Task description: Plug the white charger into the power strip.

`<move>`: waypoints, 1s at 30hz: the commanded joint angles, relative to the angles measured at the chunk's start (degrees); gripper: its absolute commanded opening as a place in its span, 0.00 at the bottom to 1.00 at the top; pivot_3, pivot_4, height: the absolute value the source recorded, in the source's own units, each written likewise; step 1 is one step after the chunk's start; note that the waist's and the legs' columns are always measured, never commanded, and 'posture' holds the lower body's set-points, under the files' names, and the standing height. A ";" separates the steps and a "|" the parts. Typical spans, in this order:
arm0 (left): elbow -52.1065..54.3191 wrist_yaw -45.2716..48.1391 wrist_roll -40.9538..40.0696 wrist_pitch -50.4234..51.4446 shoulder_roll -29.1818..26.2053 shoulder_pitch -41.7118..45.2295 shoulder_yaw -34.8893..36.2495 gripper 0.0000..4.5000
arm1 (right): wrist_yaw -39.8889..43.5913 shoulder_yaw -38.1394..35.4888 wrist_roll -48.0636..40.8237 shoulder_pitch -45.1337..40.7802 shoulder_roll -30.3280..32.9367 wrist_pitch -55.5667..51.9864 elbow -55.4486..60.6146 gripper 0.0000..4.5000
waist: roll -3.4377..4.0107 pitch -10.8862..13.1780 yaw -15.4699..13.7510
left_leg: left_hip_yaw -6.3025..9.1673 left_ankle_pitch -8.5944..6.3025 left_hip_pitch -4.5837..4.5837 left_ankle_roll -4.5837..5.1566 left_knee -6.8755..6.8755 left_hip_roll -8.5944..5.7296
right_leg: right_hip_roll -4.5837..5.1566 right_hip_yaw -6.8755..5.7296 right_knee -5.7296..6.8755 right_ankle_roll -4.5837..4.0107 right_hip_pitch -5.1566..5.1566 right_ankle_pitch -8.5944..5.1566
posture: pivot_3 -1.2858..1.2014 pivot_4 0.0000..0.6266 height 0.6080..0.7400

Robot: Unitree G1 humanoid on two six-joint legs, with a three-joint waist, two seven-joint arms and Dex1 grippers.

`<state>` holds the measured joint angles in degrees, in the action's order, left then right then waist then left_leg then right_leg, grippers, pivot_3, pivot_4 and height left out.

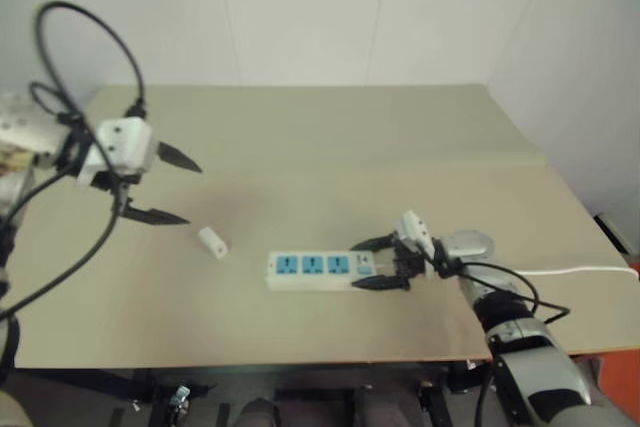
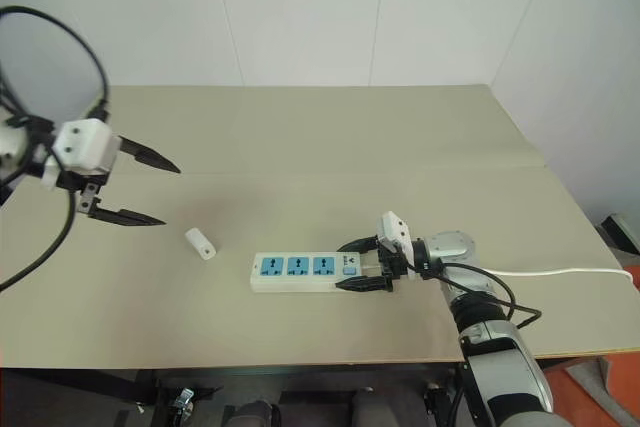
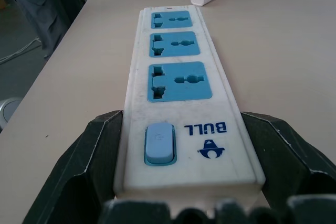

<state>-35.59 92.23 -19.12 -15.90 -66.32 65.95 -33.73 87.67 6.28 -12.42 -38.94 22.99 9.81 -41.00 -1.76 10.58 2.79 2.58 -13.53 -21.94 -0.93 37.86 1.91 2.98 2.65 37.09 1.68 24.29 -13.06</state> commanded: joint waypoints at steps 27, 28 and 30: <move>-34.36 0.27 11.20 -29.16 19.51 15.08 -28.37 1.00 | -4.84 1.82 0.49 6.16 1.13 -6.50 11.40 0.75 | -0.04 0.08 -0.19 | 0.07 0.00 -0.11 0.01 0.07 0.01 | -0.04 0.00 0.03 0.04 0.08 -0.02 | 0.52 0.24 1.00; -34.53 0.27 11.33 -29.27 19.75 14.88 -28.09 1.00 | -4.95 1.86 0.47 6.37 1.17 -6.67 11.77 0.75 | -0.04 0.08 -0.17 | 0.08 0.00 -0.12 0.01 0.07 0.01 | -0.04 0.00 0.02 0.04 0.08 -0.02 | 0.52 0.24 1.00; -34.64 0.27 11.28 -29.13 20.19 14.42 -27.79 1.00 | -5.21 1.93 0.43 6.67 1.25 -6.97 12.31 0.75 | -0.04 0.08 -0.14 | 0.08 0.00 -0.12 0.01 0.07 0.01 | -0.04 0.00 0.02 0.04 0.08 -0.02 | 0.52 0.24 1.00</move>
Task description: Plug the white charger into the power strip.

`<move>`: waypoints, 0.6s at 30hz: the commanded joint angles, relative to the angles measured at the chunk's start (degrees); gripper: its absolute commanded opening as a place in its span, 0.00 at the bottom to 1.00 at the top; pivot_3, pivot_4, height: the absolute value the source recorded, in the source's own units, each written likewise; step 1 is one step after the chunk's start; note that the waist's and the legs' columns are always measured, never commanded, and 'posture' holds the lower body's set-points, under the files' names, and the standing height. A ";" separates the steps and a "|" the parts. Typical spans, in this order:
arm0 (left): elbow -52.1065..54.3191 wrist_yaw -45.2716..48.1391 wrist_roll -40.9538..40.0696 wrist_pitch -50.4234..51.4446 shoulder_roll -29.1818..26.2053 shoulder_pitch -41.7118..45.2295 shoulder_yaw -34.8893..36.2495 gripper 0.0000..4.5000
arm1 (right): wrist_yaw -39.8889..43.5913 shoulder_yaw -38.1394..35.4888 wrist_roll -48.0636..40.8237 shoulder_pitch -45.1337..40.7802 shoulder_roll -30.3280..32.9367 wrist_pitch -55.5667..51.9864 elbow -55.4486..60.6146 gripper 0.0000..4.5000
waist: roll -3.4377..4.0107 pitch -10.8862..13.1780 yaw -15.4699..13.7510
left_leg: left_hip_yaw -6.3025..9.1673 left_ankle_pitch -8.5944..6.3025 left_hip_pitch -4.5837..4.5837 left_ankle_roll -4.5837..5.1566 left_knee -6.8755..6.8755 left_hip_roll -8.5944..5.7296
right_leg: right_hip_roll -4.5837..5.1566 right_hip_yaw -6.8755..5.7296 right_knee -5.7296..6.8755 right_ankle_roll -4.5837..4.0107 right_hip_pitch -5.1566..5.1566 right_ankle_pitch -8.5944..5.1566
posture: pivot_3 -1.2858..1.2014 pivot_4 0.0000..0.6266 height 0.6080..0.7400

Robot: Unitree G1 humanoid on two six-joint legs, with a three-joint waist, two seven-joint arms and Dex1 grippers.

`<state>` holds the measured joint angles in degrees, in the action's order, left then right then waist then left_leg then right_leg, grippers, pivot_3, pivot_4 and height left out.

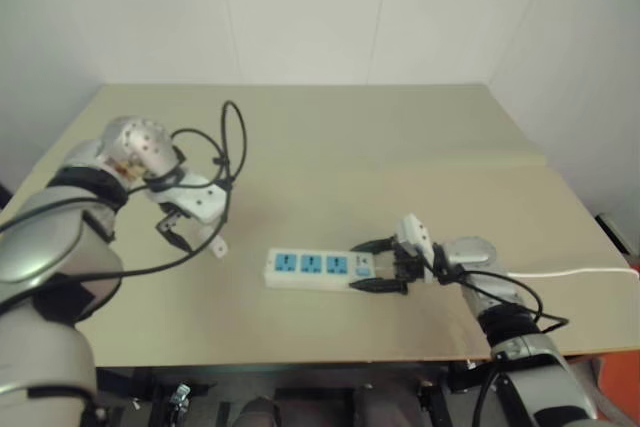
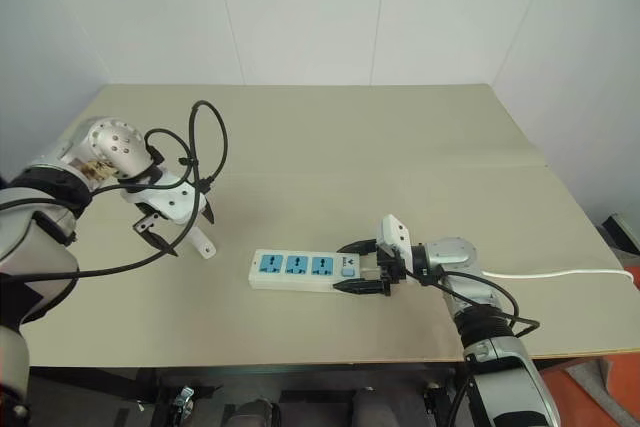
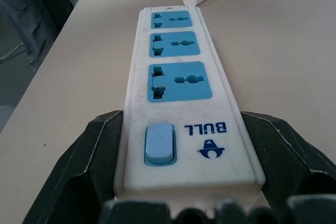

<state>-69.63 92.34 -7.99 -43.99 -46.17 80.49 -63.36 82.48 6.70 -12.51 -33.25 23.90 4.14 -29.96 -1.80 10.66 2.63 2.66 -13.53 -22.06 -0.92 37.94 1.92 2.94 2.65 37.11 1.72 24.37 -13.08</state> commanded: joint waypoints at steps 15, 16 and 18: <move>-4.35 0.16 8.13 -8.54 4.69 -4.18 10.10 1.00 | -2.21 1.08 -0.15 3.59 1.75 -3.32 5.79 0.75 | 0.00 0.00 -0.16 | 0.01 0.00 0.01 0.00 0.02 -0.01 | 0.01 -0.01 0.01 -0.01 -0.02 0.01 | 0.52 0.24 1.00; -4.64 0.16 9.21 -9.07 5.09 -4.31 10.93 1.00 | -2.40 0.98 -0.34 3.74 1.80 -3.58 6.12 0.75 | 0.00 0.00 -0.18 | 0.01 0.00 0.01 0.00 0.02 -0.01 | 0.01 -0.01 0.01 -0.01 -0.02 0.01 | 0.52 0.24 1.00; -5.15 0.16 11.58 -9.97 5.80 -4.71 13.08 1.00 | -2.71 0.97 -0.50 4.13 1.96 -3.93 6.77 0.75 | 0.00 0.00 -0.18 | 0.01 0.00 0.01 0.00 0.02 -0.01 | 0.01 -0.02 0.01 -0.01 -0.02 0.01 | 0.52 0.24 1.00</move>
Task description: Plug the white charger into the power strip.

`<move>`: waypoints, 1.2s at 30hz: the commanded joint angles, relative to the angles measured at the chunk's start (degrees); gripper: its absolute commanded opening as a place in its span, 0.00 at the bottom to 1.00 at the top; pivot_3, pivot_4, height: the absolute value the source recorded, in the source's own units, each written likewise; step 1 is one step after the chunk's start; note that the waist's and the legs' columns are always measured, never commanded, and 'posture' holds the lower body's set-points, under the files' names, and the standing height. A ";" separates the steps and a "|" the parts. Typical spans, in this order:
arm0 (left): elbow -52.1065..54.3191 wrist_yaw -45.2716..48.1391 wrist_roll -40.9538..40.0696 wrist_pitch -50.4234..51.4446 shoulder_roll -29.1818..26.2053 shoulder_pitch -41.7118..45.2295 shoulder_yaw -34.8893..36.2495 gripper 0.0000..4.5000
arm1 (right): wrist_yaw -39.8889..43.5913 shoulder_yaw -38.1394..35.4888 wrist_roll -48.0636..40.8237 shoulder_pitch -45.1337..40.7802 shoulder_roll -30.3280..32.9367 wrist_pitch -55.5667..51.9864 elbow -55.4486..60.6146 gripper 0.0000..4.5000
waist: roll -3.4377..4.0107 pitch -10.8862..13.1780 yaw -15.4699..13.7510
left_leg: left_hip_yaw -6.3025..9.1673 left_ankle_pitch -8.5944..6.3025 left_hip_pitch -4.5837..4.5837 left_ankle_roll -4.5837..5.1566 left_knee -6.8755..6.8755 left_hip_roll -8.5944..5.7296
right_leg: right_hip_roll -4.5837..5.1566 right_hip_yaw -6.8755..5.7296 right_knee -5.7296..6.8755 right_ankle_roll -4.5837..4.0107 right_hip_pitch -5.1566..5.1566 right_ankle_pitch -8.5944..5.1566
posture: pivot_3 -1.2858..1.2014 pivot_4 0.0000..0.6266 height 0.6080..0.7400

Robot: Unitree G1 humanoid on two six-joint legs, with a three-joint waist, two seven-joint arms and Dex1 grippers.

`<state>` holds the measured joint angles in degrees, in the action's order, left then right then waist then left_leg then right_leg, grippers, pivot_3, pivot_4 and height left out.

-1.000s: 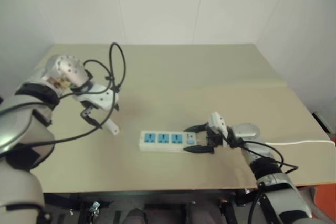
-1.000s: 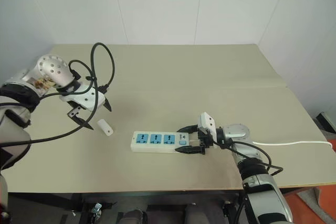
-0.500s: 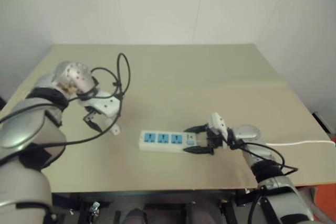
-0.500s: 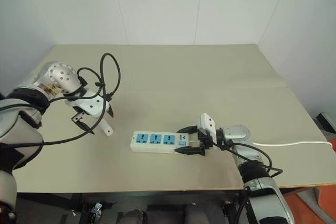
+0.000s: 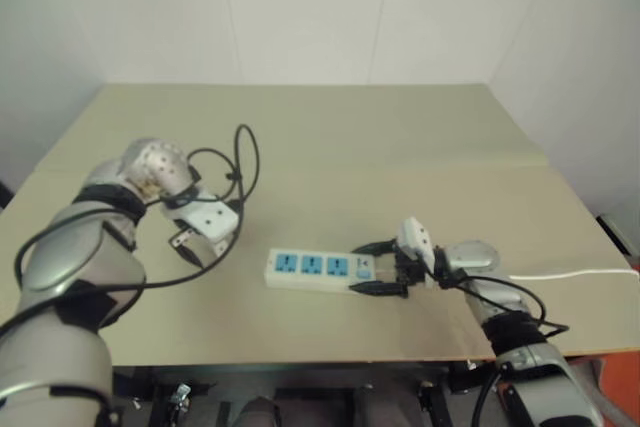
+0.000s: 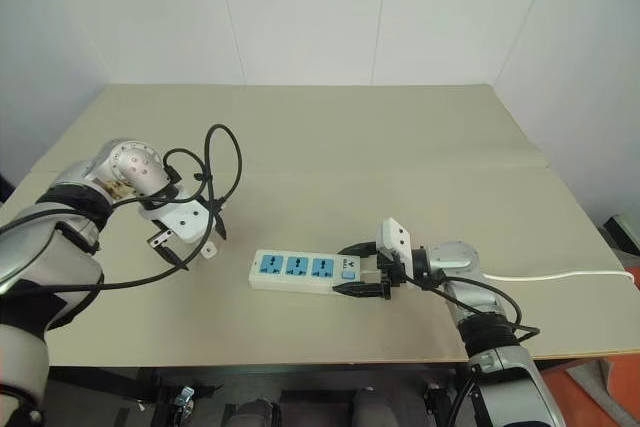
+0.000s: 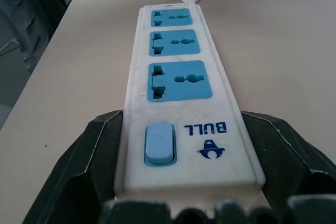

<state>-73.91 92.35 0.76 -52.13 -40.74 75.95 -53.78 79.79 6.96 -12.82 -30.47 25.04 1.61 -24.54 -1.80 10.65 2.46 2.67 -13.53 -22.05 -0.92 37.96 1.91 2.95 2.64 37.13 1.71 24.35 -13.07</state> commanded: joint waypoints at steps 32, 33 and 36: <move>-2.88 -14.00 31.09 -8.01 4.90 0.98 13.32 0.81 | -2.78 2.38 -0.71 3.48 2.13 -3.00 4.16 0.75 | 0.00 -0.01 -0.03 | 0.03 0.00 0.17 0.00 0.01 -0.04 | 0.03 -0.03 0.06 0.01 -0.17 0.01 | 0.52 0.24 1.00; -2.92 -14.48 31.12 -8.38 5.06 0.89 13.70 0.73 | -2.84 2.40 -0.69 3.46 2.12 -3.01 4.16 0.75 | 0.00 -0.01 -0.04 | 0.03 0.00 0.19 0.00 0.01 -0.04 | 0.03 -0.02 0.06 0.01 -0.18 0.01 | 0.52 0.24 1.00; -3.10 -15.11 31.43 -8.89 5.58 0.81 14.26 0.52 | -3.01 2.36 -0.72 3.35 2.07 -2.97 4.13 0.75 | 0.01 -0.03 -0.04 | 0.03 0.00 0.23 0.01 0.01 -0.05 | 0.04 -0.02 0.07 0.01 -0.22 0.01 | 0.52 0.24 1.00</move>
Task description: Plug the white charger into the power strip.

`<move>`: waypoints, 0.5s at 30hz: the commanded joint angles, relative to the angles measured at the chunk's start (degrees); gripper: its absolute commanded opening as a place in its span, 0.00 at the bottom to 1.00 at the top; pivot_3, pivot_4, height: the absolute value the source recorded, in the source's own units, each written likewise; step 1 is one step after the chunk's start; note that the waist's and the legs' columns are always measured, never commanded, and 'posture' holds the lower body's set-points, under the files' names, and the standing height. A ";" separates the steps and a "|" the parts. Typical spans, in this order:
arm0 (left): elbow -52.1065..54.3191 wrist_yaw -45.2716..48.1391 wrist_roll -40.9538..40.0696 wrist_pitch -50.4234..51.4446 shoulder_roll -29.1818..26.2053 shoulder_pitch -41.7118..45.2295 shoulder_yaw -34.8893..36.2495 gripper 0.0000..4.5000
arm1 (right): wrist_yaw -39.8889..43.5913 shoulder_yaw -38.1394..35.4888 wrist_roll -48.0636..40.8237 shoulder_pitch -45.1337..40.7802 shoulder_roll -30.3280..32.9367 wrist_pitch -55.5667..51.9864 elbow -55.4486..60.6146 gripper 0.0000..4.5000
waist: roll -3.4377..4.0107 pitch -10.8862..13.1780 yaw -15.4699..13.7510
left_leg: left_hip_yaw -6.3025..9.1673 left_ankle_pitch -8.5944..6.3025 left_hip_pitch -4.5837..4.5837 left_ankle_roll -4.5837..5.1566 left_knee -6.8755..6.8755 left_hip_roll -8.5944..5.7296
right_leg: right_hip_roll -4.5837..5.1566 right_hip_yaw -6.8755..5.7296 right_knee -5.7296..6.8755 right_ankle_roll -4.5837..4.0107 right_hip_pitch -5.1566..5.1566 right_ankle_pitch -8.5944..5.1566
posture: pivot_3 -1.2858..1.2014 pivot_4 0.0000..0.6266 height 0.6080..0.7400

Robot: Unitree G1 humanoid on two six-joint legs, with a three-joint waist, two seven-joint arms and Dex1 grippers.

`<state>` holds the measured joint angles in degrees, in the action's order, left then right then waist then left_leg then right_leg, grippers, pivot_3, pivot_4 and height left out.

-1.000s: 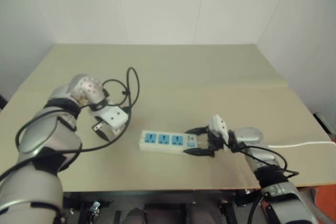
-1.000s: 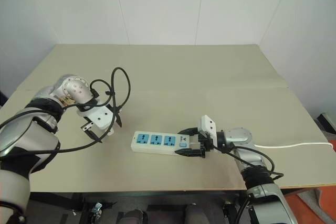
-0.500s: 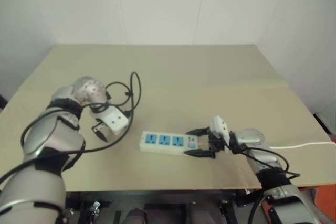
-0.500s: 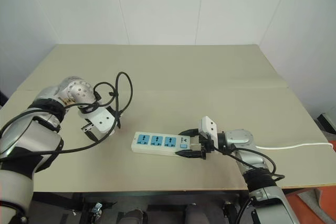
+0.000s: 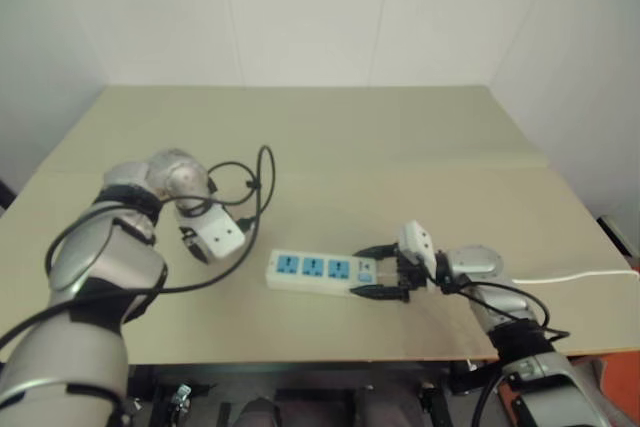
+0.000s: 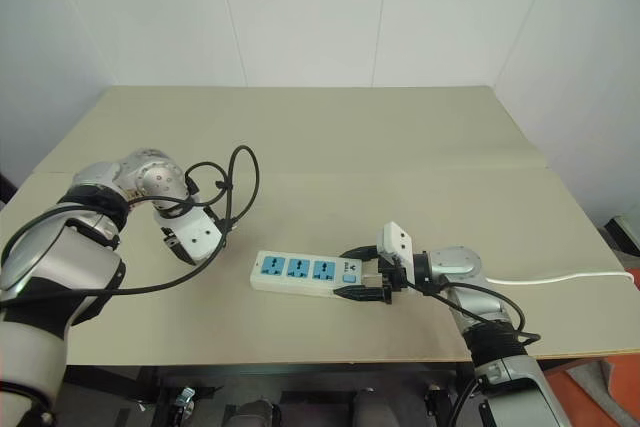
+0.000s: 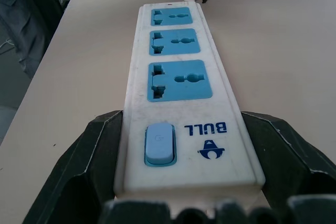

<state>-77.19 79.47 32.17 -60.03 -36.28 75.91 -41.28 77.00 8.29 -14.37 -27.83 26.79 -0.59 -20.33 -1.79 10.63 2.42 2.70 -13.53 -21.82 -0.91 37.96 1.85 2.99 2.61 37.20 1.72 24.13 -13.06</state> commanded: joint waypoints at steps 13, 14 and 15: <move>-0.48 4.96 -10.17 5.83 3.27 0.47 13.94 0.23 | 0.02 1.58 1.45 0.11 0.35 0.17 -1.22 0.75 | 0.01 -0.06 -0.22 | 0.01 0.01 0.05 0.01 0.02 -0.02 | 0.02 -0.01 0.00 0.03 -0.08 0.02 | 0.52 0.24 1.00; -0.39 8.45 -14.26 8.16 3.93 0.38 17.72 0.23 | 0.11 1.59 1.48 0.04 0.41 0.29 -1.32 0.75 | 0.00 -0.06 -0.19 | 0.01 0.01 -0.02 0.01 0.04 -0.01 | 0.02 -0.02 -0.01 0.03 -0.03 0.02 | 0.52 0.24 1.00; -0.12 11.05 -18.59 10.92 4.46 0.48 21.23 0.23 | 0.16 1.58 1.46 0.03 0.46 0.33 -1.33 0.75 | 0.00 -0.06 -0.10 | 0.01 0.01 -0.10 0.01 0.05 -0.01 | 0.02 -0.04 -0.02 0.00 0.04 0.04 | 0.52 0.24 1.00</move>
<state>-77.71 85.78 21.46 -52.89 -31.75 75.55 -25.87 77.05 8.63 -14.31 -28.35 26.88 -0.25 -20.80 -1.79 10.57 2.32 2.71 -13.52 -21.97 -0.91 38.02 1.86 3.00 2.55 37.18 1.53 24.21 -12.90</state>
